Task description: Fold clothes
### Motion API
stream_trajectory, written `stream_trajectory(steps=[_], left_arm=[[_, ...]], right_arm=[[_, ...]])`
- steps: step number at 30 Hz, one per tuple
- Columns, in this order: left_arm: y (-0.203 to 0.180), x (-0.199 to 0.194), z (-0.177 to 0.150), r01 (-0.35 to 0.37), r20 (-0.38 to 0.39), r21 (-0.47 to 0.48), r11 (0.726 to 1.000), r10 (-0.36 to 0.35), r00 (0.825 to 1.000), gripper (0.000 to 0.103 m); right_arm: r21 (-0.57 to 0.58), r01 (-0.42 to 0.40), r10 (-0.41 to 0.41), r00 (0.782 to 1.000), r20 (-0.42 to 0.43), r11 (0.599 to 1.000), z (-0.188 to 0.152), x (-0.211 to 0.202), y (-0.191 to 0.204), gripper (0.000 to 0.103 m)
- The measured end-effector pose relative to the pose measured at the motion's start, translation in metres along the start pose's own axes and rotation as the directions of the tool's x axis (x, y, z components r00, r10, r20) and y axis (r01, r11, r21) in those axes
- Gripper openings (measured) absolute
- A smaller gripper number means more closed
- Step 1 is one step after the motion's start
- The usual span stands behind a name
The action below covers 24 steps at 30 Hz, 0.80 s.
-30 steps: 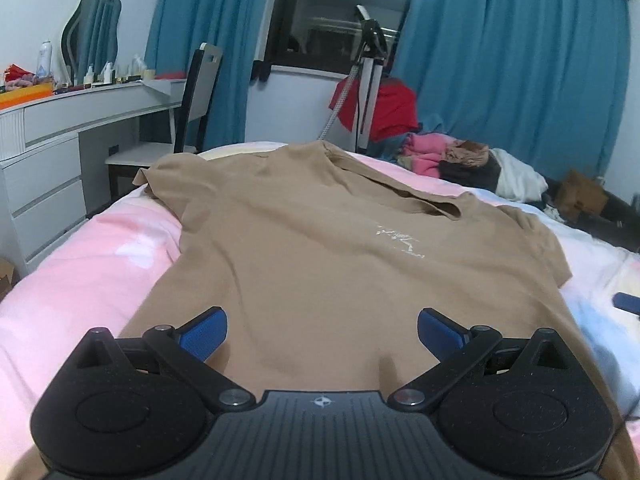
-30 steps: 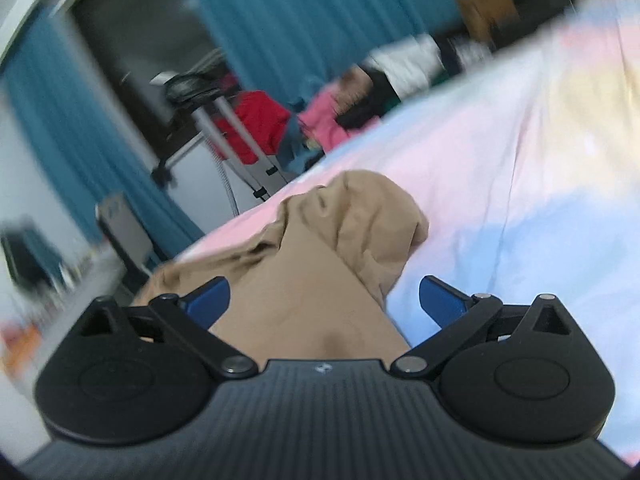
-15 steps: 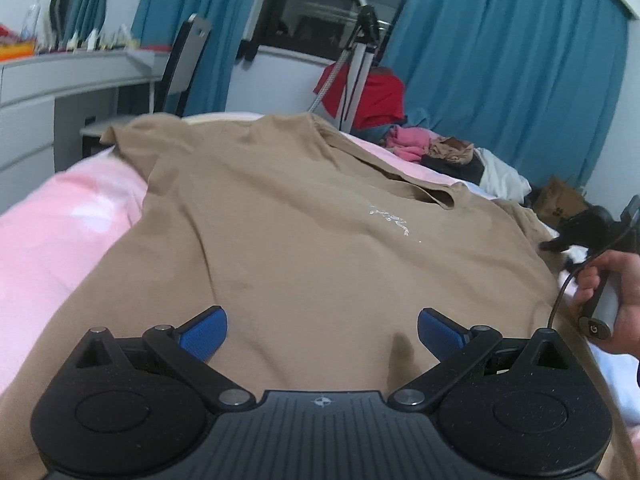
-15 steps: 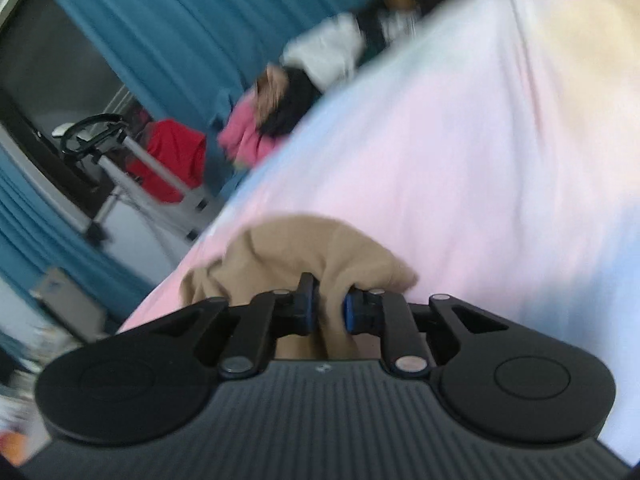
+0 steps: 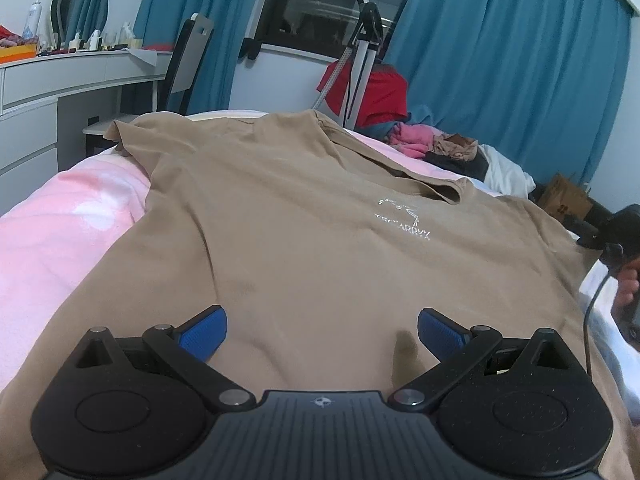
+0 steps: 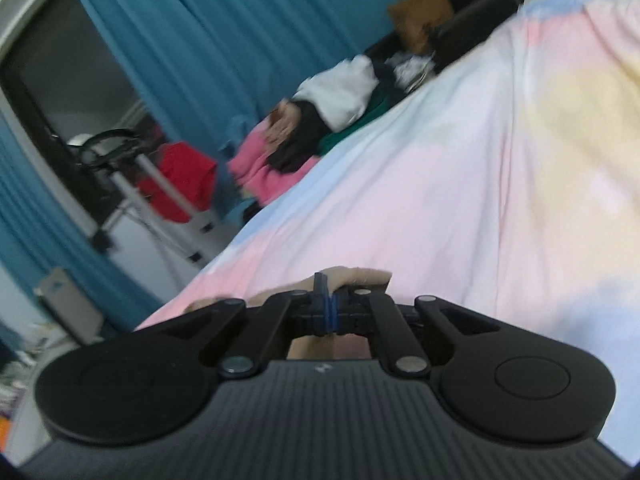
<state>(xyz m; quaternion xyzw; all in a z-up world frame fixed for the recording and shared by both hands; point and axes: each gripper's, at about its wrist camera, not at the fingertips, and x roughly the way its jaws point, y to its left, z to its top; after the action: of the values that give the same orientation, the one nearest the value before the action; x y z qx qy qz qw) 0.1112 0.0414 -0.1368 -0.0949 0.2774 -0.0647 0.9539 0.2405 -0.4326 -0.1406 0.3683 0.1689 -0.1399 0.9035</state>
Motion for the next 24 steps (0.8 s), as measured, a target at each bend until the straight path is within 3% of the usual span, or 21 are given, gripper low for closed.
stream_trajectory(steps=[3, 6, 7, 8, 9, 10, 11, 14, 20, 22, 24], left_arm=[[-0.001, 0.0, -0.002, -0.004, 0.0, 0.01, 1.0, 0.004, 1.0, 0.102], [-0.001, 0.0, -0.004, -0.005, 0.001, 0.02, 1.0, 0.005, 1.0, 0.102], [0.0, 0.0, -0.004, -0.005, 0.001, 0.022, 1.0, 0.005, 1.0, 0.102], [-0.001, 0.0, -0.005, -0.006, 0.002, 0.023, 1.0, 0.006, 1.0, 0.102], [-0.001, 0.001, -0.005, -0.007, 0.002, 0.025, 1.0, 0.007, 1.0, 0.102], [0.0, 0.001, -0.006, -0.008, 0.002, 0.028, 1.0, 0.008, 1.0, 0.102], [0.0, 0.001, -0.006, -0.009, 0.003, 0.03, 1.0, 0.009, 1.0, 0.103], [-0.002, 0.003, -0.008, -0.018, 0.0, 0.042, 0.999, 0.018, 1.0, 0.103], [-0.004, 0.008, -0.011, -0.027, 0.001, 0.061, 0.998, 0.027, 1.0, 0.103], [-0.004, 0.01, -0.011, -0.026, 0.001, 0.06, 0.998, 0.026, 1.0, 0.103], [-0.004, 0.01, -0.012, -0.026, 0.001, 0.062, 0.998, 0.026, 1.0, 0.103]], right_arm=[[0.046, -0.097, 0.101, 0.991, -0.091, 0.994, -0.017, -0.004, -0.006, 0.006], [0.07, -0.198, 0.208, 0.958, -0.196, 0.978, -0.031, 0.003, -0.005, 0.01], [0.076, -0.23, 0.241, 0.943, -0.23, 0.97, -0.036, 0.007, -0.004, 0.02], [0.085, -0.259, 0.272, 0.927, -0.257, 0.962, -0.039, 0.01, -0.003, 0.042], [0.102, -0.274, 0.291, 0.927, -0.236, 0.956, -0.04, 0.012, -0.003, 0.055], [0.119, -0.289, 0.309, 0.926, -0.216, 0.95, -0.041, 0.013, -0.003, 0.076], [0.135, -0.305, 0.327, 0.925, -0.194, 0.943, -0.042, 0.014, -0.003, 0.087], [0.226, -0.298, 0.332, 0.934, -0.13, 0.927, -0.039, 0.02, -0.011, 0.086], [0.373, -0.248, 0.258, 0.966, 0.023, 0.894, -0.032, 0.033, -0.033, 0.085], [0.379, -0.201, 0.208, 0.978, 0.023, 0.903, -0.026, 0.039, -0.033, 0.072], [0.369, -0.125, 0.157, 0.986, -0.058, 0.921, -0.016, 0.057, -0.028, 0.068]])
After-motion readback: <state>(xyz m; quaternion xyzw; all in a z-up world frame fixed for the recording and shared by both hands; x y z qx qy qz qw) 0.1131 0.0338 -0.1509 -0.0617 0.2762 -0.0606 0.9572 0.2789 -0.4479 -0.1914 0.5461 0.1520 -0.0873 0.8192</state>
